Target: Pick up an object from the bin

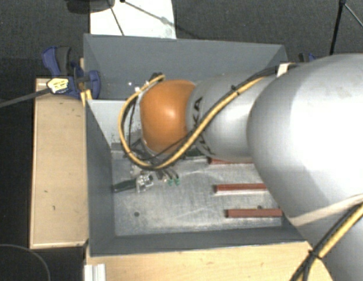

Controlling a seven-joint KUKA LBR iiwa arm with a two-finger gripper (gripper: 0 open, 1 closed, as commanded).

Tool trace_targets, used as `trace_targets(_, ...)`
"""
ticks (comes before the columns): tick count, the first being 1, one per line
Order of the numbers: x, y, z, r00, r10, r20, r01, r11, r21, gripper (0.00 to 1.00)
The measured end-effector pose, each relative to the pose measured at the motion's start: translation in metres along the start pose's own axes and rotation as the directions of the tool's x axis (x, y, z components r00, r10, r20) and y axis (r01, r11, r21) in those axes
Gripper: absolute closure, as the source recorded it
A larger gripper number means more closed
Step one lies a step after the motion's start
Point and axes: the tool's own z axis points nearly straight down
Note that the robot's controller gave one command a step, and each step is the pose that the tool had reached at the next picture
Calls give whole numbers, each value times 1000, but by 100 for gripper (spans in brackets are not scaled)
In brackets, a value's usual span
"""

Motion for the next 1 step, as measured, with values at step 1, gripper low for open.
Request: trace_targets(1, -9, -14, -198, 1000, 18, -1, -18, 1000, -6, 100)
